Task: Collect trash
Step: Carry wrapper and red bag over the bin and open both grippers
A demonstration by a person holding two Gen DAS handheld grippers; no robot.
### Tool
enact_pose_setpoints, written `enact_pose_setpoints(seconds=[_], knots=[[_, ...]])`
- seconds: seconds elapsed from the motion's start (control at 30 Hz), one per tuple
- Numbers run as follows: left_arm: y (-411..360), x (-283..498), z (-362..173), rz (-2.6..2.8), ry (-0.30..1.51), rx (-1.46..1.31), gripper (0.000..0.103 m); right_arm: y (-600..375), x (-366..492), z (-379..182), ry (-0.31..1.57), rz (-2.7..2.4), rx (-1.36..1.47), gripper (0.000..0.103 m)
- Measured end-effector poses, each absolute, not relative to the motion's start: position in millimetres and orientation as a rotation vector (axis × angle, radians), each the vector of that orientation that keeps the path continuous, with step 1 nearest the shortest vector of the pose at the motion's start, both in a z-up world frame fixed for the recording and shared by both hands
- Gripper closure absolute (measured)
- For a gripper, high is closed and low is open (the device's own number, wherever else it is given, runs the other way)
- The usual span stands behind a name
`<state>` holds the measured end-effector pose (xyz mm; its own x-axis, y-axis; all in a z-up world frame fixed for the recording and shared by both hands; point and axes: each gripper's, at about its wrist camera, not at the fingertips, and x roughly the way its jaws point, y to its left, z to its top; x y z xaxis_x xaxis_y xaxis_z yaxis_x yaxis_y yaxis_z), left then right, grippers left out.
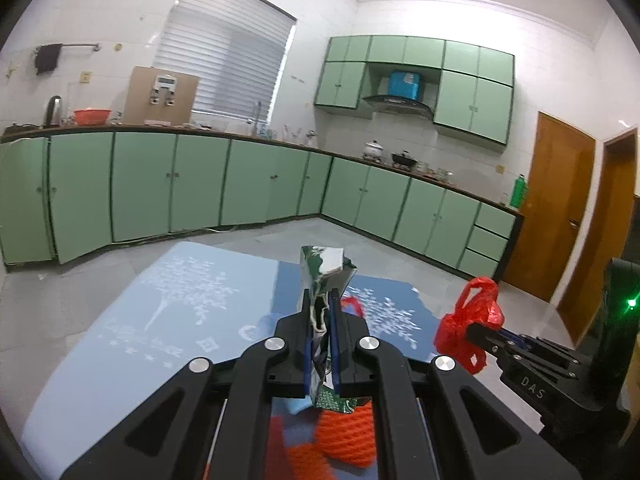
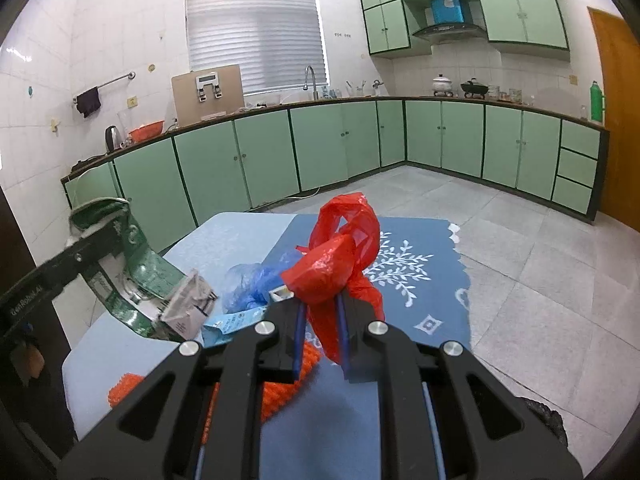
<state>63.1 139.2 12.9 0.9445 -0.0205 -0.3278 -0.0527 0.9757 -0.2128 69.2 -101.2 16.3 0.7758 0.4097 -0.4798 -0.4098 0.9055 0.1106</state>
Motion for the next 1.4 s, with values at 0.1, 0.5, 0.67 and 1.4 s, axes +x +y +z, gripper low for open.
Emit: enact_pose_setpoints(seconds=[0.1, 0.5, 0.67, 1.4], knots=[[123, 66, 11, -0.022, 0.345, -0.212, 0.096, -116, 63, 17, 0.517, 0.427, 0.011, 0.090], [38, 90, -5, -0.207, 0.413, -0.163, 0.096, -190, 38, 14, 0.519, 0.297, 0.030, 0.091], [-5, 96, -15, -0.290, 0.447, -0.136, 0.096, -234, 26, 0, 0.540, 0.202, 0.052, 0.090], [-167, 113, -68, -0.595, 0.587, -0.013, 0.096, -362, -10, -73, 0.642, -0.114, 0.137, 0.091]])
